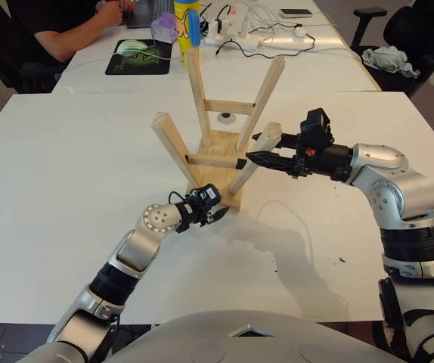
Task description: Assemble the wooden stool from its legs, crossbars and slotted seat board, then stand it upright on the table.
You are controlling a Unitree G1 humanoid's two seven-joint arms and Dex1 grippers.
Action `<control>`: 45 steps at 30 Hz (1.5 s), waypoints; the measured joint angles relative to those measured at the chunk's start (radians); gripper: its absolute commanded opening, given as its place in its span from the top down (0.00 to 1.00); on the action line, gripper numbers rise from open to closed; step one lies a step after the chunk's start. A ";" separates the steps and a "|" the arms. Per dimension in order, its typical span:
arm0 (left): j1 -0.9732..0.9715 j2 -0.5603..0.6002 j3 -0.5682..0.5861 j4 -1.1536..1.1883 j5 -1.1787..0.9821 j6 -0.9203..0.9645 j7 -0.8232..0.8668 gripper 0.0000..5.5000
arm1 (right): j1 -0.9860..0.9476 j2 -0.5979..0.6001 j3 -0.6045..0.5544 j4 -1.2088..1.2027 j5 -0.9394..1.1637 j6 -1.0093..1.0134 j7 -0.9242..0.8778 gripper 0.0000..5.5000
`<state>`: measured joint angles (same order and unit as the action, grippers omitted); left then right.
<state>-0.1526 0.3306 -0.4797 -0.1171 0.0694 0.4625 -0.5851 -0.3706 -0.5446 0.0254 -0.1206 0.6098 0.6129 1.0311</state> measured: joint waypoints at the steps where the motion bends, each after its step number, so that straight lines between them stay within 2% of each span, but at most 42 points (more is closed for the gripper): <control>1: 0.000 0.000 0.000 0.000 0.000 -0.001 -0.002 0.45 | 0.011 0.019 0.000 0.015 0.017 0.007 0.000 0.45; 2: -0.002 -0.001 0.000 0.001 0.000 -0.002 -0.006 0.45 | 0.021 0.032 0.009 0.024 0.017 0.014 -0.001 0.40; 7: -0.005 -0.006 -0.008 0.000 -0.001 -0.015 -0.014 0.45 | 0.045 0.038 0.034 0.045 -0.014 -0.005 -0.004 0.40; 12: -0.002 -0.011 -0.010 -0.001 -0.001 -0.018 -0.015 0.45 | 0.128 -0.071 -0.002 0.010 -0.012 0.004 0.043 0.40; 14: 0.001 -0.012 -0.010 -0.003 -0.002 -0.020 -0.014 0.45 | 0.198 -0.151 -0.023 -0.018 -0.005 0.022 0.100 0.40; 16: 0.004 -0.011 -0.005 -0.006 -0.004 -0.019 -0.013 0.45 | 0.273 -0.223 -0.061 -0.032 0.003 0.047 0.147 0.40; 18: 0.009 -0.010 0.001 -0.009 -0.008 -0.019 -0.011 0.45 | 0.310 -0.273 -0.125 -0.046 0.070 0.103 0.181 0.45; 20: 0.014 -0.011 0.006 -0.012 -0.010 -0.018 -0.007 0.45 | 0.301 -0.306 -0.210 -0.075 0.184 0.184 0.198 0.51; 23: 0.019 -0.012 0.012 -0.024 -0.012 -0.019 -0.005 0.50 | 0.217 -0.306 -0.311 -0.108 0.415 0.296 0.175 0.58; 27: 0.025 -0.012 0.015 -0.029 -0.020 -0.024 -0.005 0.57 | 0.042 -0.239 -0.377 -0.118 0.735 0.331 -0.047 0.71; 30: 0.026 -0.016 0.016 -0.029 -0.029 -0.023 -0.006 0.62 | -0.082 -0.126 -0.359 -0.166 0.816 0.281 -0.262 0.79; 32: 0.031 -0.024 0.012 -0.028 -0.035 -0.017 -0.008 0.64 | -0.132 -0.031 -0.307 -0.223 0.823 0.244 -0.409 0.85; 38: 0.028 -0.032 0.009 -0.028 -0.041 -0.012 -0.011 0.71 | -0.132 0.054 -0.229 -0.260 0.734 0.204 -0.512 0.99; 45: 0.027 -0.033 0.009 -0.028 -0.049 -0.010 -0.012 0.81 | -0.255 0.057 -0.322 -0.214 0.827 0.149 -0.580 1.00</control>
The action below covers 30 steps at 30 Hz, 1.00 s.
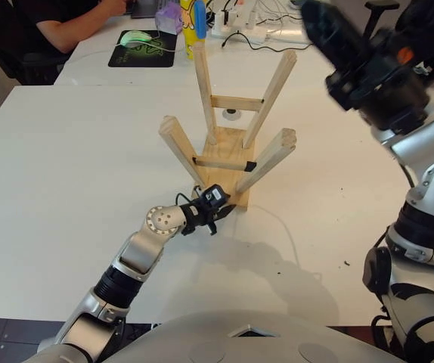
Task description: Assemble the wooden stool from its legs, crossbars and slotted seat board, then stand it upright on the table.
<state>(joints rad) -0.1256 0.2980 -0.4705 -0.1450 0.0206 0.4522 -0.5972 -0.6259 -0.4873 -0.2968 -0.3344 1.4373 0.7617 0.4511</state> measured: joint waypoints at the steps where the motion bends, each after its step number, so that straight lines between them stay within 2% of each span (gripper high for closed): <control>1: 0.000 0.000 0.000 0.000 0.000 0.000 0.000 0.82 | -0.012 0.000 -0.006 0.003 0.015 -0.004 -0.004 1.00; 3: 0.000 0.000 0.000 0.000 -0.001 0.000 0.000 0.85 | -0.017 0.000 -0.001 0.004 0.024 -0.004 -0.006 1.00; 6: -0.002 -0.003 0.000 0.000 -0.002 0.002 0.000 0.87 | 0.032 -0.011 0.084 -0.024 -0.063 0.015 0.015 1.00; 8: -0.005 -0.009 0.001 0.001 -0.001 0.006 0.002 0.90 | 0.167 -0.035 0.248 -0.025 -0.243 0.035 0.035 1.00; 11: -0.008 -0.011 0.001 0.012 -0.005 0.014 0.006 0.95 | 0.190 -0.049 0.318 -0.036 -0.373 -0.057 0.071 1.00; 15: -0.008 -0.014 0.000 0.022 -0.006 0.019 0.006 1.00 | 0.216 -0.012 0.292 -0.031 -0.365 -0.085 0.077 1.00; 19: -0.012 -0.015 0.001 0.016 -0.012 0.017 0.004 1.00 | 0.189 0.039 0.164 -0.005 -0.085 -0.053 0.046 1.00; 23: -0.012 -0.015 0.001 0.017 -0.013 0.017 0.004 1.00 | 0.094 0.041 0.055 -0.006 0.147 -0.062 -0.018 1.00; 25: -0.011 -0.015 0.001 0.020 -0.013 0.017 0.004 1.00 | 0.111 0.024 0.092 -0.009 0.080 -0.038 -0.018 1.00; 28: -0.013 -0.015 0.002 0.018 -0.017 0.016 0.005 1.00 | 0.194 -0.008 0.250 0.007 -0.138 -0.004 -0.018 1.00; 30: -0.016 -0.014 0.003 0.023 -0.017 0.016 0.005 1.00 | 0.199 -0.026 0.309 -0.009 -0.248 -0.047 0.002 1.00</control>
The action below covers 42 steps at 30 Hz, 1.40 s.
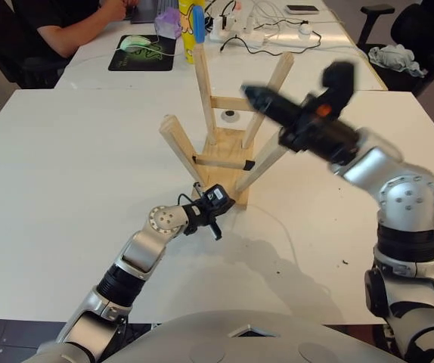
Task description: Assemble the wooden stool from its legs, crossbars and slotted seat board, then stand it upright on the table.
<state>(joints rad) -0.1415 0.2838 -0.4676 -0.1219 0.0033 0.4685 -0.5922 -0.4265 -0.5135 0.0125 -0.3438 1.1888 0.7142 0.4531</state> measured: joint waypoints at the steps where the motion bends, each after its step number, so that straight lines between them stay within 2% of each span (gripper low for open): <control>1: -0.001 0.000 -0.001 0.008 0.000 0.002 0.000 1.00 | -0.003 -0.006 0.018 -0.003 -0.046 -0.013 0.011 1.00; 4: -0.003 0.000 -0.003 0.015 0.000 0.004 0.001 1.00 | -0.004 0.035 -0.010 0.017 -0.046 -0.036 0.018 1.00; 6: -0.007 -0.001 -0.003 0.015 0.000 0.000 0.003 1.00 | -0.003 0.089 -0.080 0.056 0.058 -0.037 -0.002 1.00; 9: 0.005 -0.006 0.011 0.009 -0.012 -0.034 0.004 1.00 | -0.034 0.108 -0.203 0.053 0.283 -0.032 -0.005 1.00; 12: 0.074 0.001 0.057 -0.077 -0.110 -0.024 -0.040 1.00 | 0.002 0.051 -0.232 -0.022 0.393 0.050 0.082 1.00; 17: 0.172 0.045 0.162 -0.315 -0.345 0.074 -0.133 1.00 | 0.159 -0.078 -0.176 -0.132 0.380 0.203 0.274 1.00; 20: 0.223 0.129 0.227 -0.365 -0.387 0.113 -0.159 1.00 | 0.234 -0.144 -0.049 -0.156 0.126 0.184 0.345 1.00; 25: 0.262 0.256 0.354 -0.278 -0.316 0.074 -0.126 1.00 | 0.335 -0.134 0.130 -0.068 -0.257 0.046 0.328 1.00; 28: 0.272 0.307 0.395 -0.201 -0.234 0.035 -0.075 1.00 | 0.387 -0.104 0.194 -0.013 -0.399 -0.010 0.301 1.00; 33: 0.242 0.273 0.335 -0.133 -0.157 0.004 -0.027 1.00 | 0.392 -0.052 0.234 0.053 -0.543 -0.039 0.232 1.00; 42: 0.187 0.218 0.286 -0.085 -0.095 -0.032 0.029 1.00 | 0.336 0.016 0.198 0.156 -0.664 -0.055 0.155 1.00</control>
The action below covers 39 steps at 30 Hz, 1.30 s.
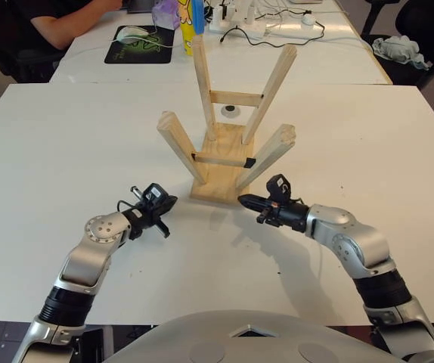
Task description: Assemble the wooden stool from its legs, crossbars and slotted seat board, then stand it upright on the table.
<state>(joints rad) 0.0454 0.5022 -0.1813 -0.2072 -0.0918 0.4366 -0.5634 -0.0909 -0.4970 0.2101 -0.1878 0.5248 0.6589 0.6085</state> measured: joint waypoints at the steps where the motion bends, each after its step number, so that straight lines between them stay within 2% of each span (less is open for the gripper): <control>1: -0.002 -0.009 -0.002 0.004 0.010 -0.007 0.012 1.00 | -0.004 0.003 -0.004 0.004 -0.007 0.000 0.001 1.00; 6: -0.011 -0.032 -0.014 0.017 0.040 -0.014 0.047 1.00 | -0.006 0.002 -0.001 0.013 -0.051 -0.007 0.014 1.00; 11: -0.034 -0.090 -0.082 0.026 0.076 -0.014 0.062 1.00 | -0.007 0.000 0.001 0.012 -0.081 -0.014 0.047 1.00; 18: -0.052 -0.141 -0.143 0.023 0.105 0.003 0.074 1.00 | 0.002 -0.050 -0.098 -0.043 -0.046 0.026 0.074 1.00; 23: -0.051 -0.142 -0.141 0.022 0.123 0.005 0.096 1.00 | 0.009 -0.048 -0.138 -0.055 -0.009 0.050 0.077 1.00; 26: -0.032 -0.146 -0.103 -0.001 0.133 0.002 0.146 1.00 | 0.083 -0.023 -0.163 -0.118 0.015 0.044 0.066 1.00; 30: 0.116 -0.229 -0.003 -0.194 0.094 -0.043 0.264 1.00 | 0.272 0.034 -0.247 -0.231 -0.026 -0.018 -0.074 1.00; 33: 0.267 -0.320 0.057 -0.401 0.058 -0.053 0.365 1.00 | 0.398 0.092 -0.292 -0.336 -0.174 -0.155 -0.240 1.00; 37: 0.297 -0.356 0.091 -0.525 0.114 -0.055 0.466 1.00 | 0.417 0.222 -0.340 -0.465 -0.282 -0.223 -0.459 1.00; 39: 0.269 -0.388 0.103 -0.541 0.116 -0.052 0.499 1.00 | 0.386 0.250 -0.355 -0.489 -0.319 -0.217 -0.530 1.00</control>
<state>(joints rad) 0.3145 0.1140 -0.0778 -0.7484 0.0245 0.3849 -0.0649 0.2949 -0.2467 -0.1446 -0.6768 0.2058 0.4414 0.0785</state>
